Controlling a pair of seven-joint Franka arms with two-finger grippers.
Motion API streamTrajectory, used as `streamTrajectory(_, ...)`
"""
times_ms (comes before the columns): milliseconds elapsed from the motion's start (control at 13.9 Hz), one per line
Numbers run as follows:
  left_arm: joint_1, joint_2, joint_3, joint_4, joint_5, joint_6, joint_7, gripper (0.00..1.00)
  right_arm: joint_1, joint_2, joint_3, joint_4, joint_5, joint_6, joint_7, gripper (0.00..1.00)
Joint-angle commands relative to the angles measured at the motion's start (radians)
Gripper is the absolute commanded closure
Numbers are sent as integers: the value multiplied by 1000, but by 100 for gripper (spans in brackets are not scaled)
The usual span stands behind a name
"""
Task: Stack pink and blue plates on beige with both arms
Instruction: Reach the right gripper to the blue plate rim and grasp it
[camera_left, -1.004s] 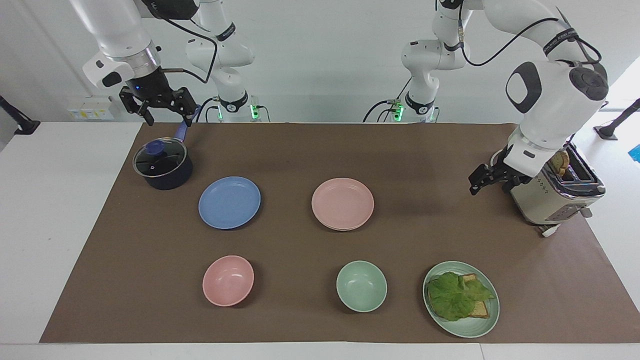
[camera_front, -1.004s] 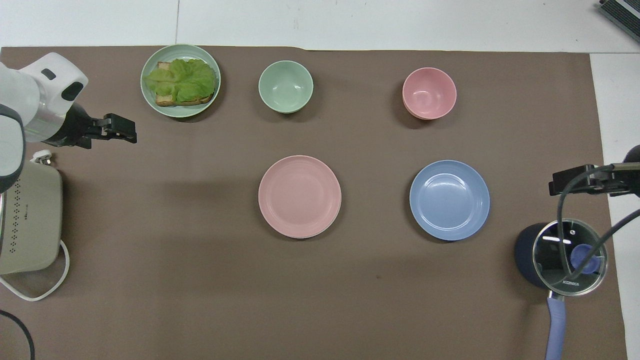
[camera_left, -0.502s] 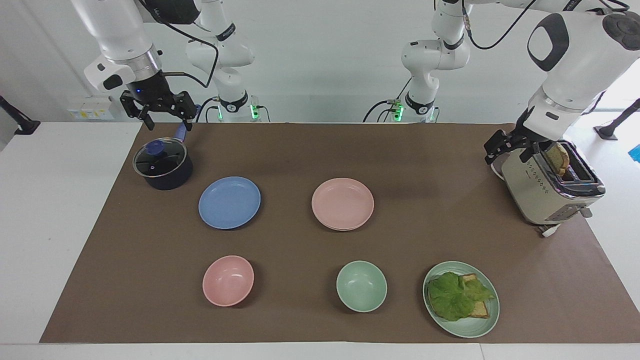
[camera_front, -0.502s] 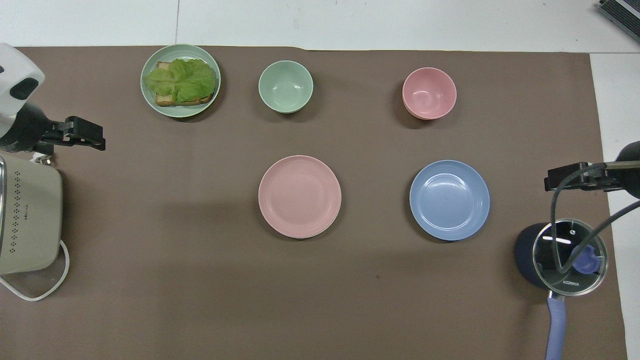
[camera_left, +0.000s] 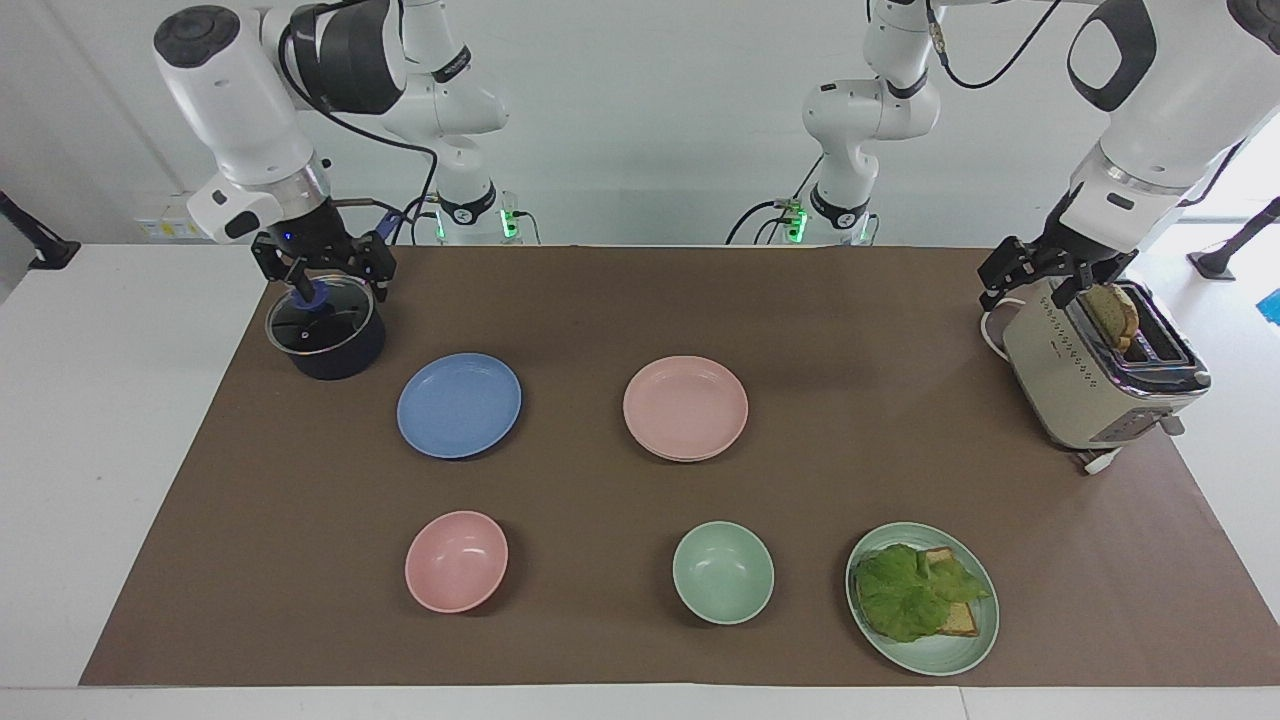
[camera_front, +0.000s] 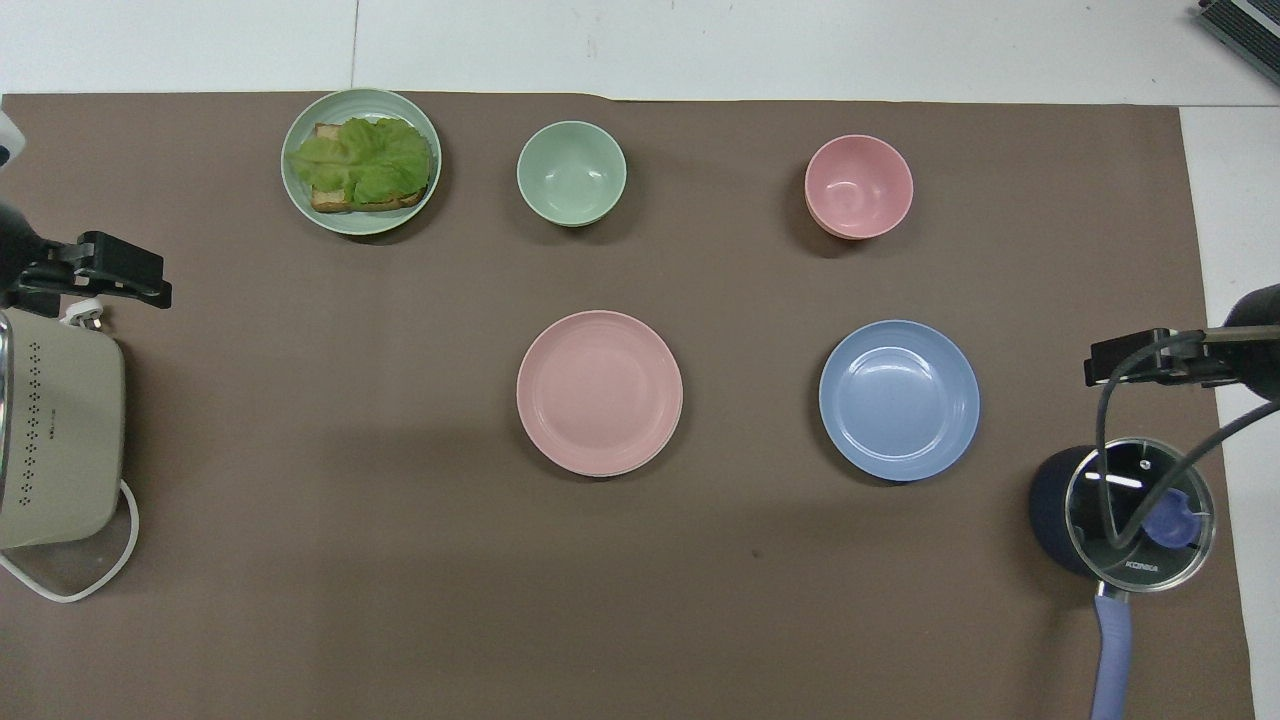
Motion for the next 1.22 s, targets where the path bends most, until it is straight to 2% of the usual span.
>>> streamTrajectory(0,11,-9,-8,1,10,-21,8,0,-11,60,4,-28,10,58,-33,0)
streamTrajectory(143,13,-9,-8,1,10,-21,8,0,-12,123,4,-47,10,140,-32,0)
streamTrajectory(287,14,-9,-8,0,12,-21,8,0,-11,145,4,-106,10,251,-42,0)
streamTrajectory(430,13,-9,-8,0,10,-21,8,0,-14,181,4,-132,10,290,-54,0)
streamTrajectory(645,13,-9,-8,0,10,-21,8,0,-14,186,4,-239,10,381,-61,0)
streamTrajectory(1147,13,-9,-8,0,10,-21,8,0,-46,246,6,-321,13,531,-80,0)
